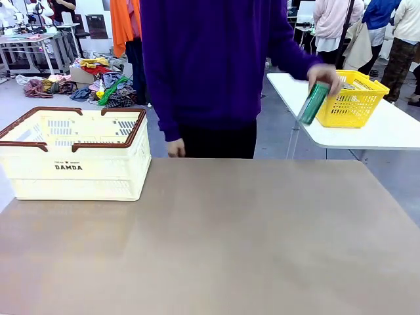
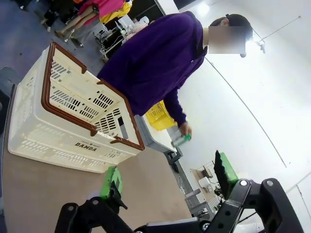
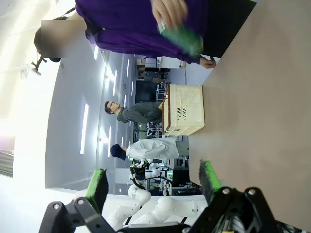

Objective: Place the drinks into the Shopping basket.
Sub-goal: Pick up one drink and place it into the Shopping basket.

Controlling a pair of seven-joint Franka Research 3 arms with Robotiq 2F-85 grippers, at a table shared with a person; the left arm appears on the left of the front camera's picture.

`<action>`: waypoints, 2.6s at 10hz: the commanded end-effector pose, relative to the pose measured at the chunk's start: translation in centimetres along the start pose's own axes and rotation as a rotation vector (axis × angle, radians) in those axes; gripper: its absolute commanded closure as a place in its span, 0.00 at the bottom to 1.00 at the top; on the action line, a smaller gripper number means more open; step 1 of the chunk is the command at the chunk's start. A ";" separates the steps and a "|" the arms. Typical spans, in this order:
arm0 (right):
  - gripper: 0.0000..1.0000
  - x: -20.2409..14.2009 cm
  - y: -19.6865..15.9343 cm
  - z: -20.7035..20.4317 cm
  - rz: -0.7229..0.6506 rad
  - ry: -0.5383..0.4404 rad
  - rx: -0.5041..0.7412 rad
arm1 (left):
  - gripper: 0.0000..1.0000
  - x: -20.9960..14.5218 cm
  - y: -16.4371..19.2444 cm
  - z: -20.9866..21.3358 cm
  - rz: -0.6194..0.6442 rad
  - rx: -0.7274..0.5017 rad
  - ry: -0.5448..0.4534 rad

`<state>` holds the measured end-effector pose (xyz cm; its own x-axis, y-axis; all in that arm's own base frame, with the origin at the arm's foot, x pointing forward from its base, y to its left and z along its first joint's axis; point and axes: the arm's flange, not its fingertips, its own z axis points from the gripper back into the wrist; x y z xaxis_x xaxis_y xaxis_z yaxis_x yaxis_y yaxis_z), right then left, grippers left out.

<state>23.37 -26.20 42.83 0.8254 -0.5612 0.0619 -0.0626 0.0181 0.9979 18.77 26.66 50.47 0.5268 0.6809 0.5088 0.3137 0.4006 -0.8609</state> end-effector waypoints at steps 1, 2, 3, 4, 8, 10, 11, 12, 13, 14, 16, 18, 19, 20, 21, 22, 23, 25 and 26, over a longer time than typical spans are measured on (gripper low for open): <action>0.00 0.1 0.4 0.2 0.010 0.005 0.007 | 0.00 0.3 0.0 0.0 -0.023 -0.016 -0.009; 0.00 0.1 0.4 0.2 0.010 0.005 0.007 | 0.00 0.3 0.0 0.0 -0.023 -0.016 -0.009; 0.00 0.1 0.4 0.2 0.010 0.005 0.007 | 0.00 0.3 0.0 0.0 -0.023 -0.016 -0.009; 0.00 0.1 0.4 0.2 0.010 0.005 0.007 | 0.00 0.3 0.0 0.0 -0.023 -0.016 -0.009; 0.00 0.1 0.4 0.2 0.010 0.005 0.007 | 0.00 0.3 0.0 0.0 -0.023 -0.016 -0.009; 0.00 0.1 0.4 0.2 0.010 0.005 0.007 | 0.00 0.3 0.0 0.0 -0.023 -0.016 -0.009; 0.00 0.1 0.4 0.2 0.010 0.005 0.007 | 0.00 0.3 0.0 0.0 -0.023 -0.016 -0.009; 0.00 0.1 0.4 0.2 0.010 0.005 0.007 | 0.00 0.3 0.0 0.0 -0.023 -0.016 -0.009; 0.00 0.1 0.4 0.2 0.010 0.005 0.007 | 0.00 0.3 0.0 0.0 -0.023 -0.016 -0.009; 0.00 0.1 0.4 0.2 0.010 0.005 0.007 | 0.00 0.3 0.0 0.0 -0.023 -0.016 -0.009; 0.00 0.1 0.4 0.2 0.010 0.005 0.007 | 0.00 0.3 0.0 0.0 -0.023 -0.016 -0.009; 0.00 0.1 0.4 0.2 0.010 0.005 0.007 | 0.00 0.3 0.0 0.0 -0.023 -0.016 -0.009; 0.00 0.1 0.4 0.2 0.010 0.005 0.007 | 0.00 0.3 0.0 0.0 -0.023 -0.016 -0.009; 0.00 0.1 0.4 0.2 0.010 0.005 0.007 | 0.00 0.3 0.0 0.0 -0.023 -0.016 -0.009; 0.00 0.1 0.4 0.2 0.010 0.005 0.007 | 0.00 0.3 0.0 0.0 -0.023 -0.016 -0.009; 0.00 0.1 0.4 0.2 0.010 0.005 0.007 | 0.00 0.0 0.0 0.0 -0.003 0.000 0.000; 0.00 0.1 0.4 0.2 0.010 0.005 0.007 | 0.00 0.2 -1.8 -3.3 -0.027 -0.026 0.165; 0.00 0.1 0.4 0.2 0.010 0.005 0.007 | 0.00 -2.5 -7.9 -14.1 -0.286 0.081 0.487; 0.00 0.1 0.4 0.2 0.010 0.005 0.007 | 0.00 -4.9 -10.3 -19.3 -0.376 0.088 0.661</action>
<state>23.38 -26.19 42.89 0.8265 -0.5594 0.0626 -0.0630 0.0186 0.9978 26.10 11.87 55.47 0.7538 0.2370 0.6129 0.4051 0.5668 -0.7174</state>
